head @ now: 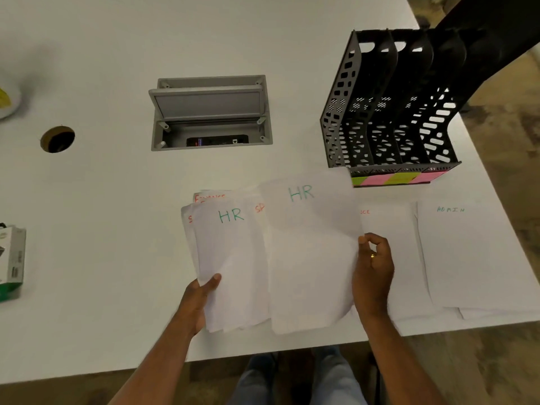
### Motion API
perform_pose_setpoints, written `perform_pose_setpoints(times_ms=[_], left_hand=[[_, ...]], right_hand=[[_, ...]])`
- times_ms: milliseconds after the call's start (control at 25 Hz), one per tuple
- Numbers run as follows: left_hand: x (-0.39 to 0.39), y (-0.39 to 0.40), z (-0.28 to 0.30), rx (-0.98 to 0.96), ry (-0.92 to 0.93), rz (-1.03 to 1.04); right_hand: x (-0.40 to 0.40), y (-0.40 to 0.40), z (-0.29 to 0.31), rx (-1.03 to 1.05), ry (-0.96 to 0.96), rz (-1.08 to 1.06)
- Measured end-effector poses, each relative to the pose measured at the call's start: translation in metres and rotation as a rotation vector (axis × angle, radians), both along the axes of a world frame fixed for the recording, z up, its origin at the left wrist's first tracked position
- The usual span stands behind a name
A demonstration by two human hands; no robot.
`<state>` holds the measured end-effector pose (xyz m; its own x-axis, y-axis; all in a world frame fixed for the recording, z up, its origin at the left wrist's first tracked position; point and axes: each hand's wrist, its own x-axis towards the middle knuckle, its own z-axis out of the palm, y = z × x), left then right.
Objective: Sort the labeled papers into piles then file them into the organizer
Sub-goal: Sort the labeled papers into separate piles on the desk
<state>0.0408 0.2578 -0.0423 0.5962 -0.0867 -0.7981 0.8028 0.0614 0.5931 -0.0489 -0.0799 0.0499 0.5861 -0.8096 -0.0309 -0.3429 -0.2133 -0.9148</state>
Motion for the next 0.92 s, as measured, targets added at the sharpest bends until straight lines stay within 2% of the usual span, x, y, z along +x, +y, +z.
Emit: perform_pose_setpoints(times_ms=[240,440,520,640,920], left_hand=[[-0.002,-0.037,0.002,-0.051,0.059,-0.026],[0.006,-0.022,0.004,-0.101,0.012,-0.007],[0.010,-0.011,0.002,-0.087,0.005,0.003],[0.012,0.006,-0.003,-0.064,0.013,0.012],[0.011,0.032,-0.002,-0.062,0.017,0.042]], right_hand=[[0.015,0.051,-0.004,-0.134,0.144,0.193],[0.003,0.006,-0.010,-0.224,0.121,0.058],[-0.013,-0.024,-0.020,-0.291,0.192,-0.007],[-0.037,-0.043,-0.046,-0.280,0.297,-0.001],[-0.047,-0.030,-0.092,-0.302,0.521,-0.006]])
